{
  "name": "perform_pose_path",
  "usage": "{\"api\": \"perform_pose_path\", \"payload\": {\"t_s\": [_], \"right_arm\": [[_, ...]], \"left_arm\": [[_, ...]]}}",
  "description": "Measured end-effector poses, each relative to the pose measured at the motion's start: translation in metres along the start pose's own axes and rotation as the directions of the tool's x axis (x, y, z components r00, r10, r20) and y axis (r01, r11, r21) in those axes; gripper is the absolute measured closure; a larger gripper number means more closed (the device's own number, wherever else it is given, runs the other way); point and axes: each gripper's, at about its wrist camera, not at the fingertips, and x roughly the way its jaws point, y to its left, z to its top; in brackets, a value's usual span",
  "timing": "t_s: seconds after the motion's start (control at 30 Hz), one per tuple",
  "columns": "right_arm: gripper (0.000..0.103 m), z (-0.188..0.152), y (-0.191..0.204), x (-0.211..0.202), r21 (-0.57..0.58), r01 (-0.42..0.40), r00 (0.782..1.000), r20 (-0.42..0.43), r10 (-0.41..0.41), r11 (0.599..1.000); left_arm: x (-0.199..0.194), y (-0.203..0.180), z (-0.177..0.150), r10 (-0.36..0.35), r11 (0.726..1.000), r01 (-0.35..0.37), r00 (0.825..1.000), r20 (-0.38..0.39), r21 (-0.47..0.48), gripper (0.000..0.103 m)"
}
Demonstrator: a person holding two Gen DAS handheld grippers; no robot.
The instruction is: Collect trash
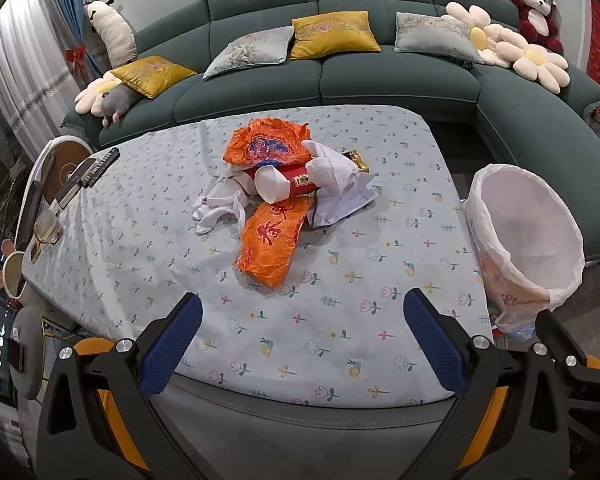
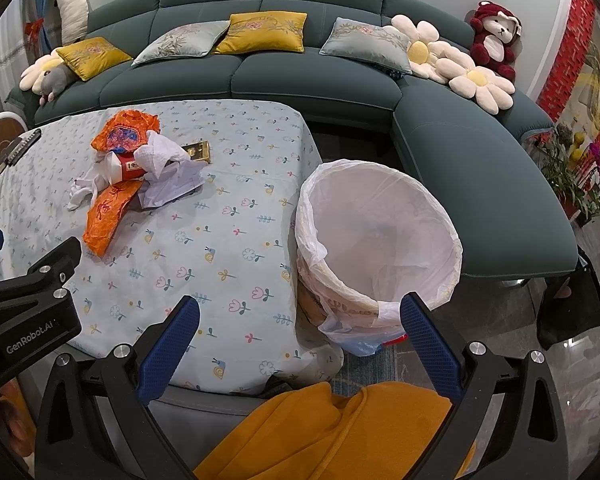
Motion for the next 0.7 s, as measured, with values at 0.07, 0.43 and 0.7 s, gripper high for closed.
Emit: {"api": "perform_pose_path", "payload": {"t_s": [0.07, 0.43, 0.7], "right_arm": [[0.007, 0.0001, 0.0, 0.0, -0.001, 0.0, 1.0, 0.0, 0.0, 1.0], [0.007, -0.0005, 0.0001, 0.0003, 0.002, 0.0, 1.0, -0.003, 0.0, 1.0], [0.007, -0.0007, 0.0001, 0.0003, 0.001, 0.001, 1.0, -0.002, -0.001, 1.0]], "left_arm": [[0.0003, 0.0002, -0.0004, -0.004, 1.0, 0.004, 1.0, -0.004, -0.001, 0.007], [0.0034, 0.0007, -0.0016, -0.013, 1.0, 0.012, 1.0, -0.026, -0.008, 0.007], [0.0031, 0.0011, -0.002, -0.018, 1.0, 0.018, 1.0, -0.022, -0.004, 0.007]]}}
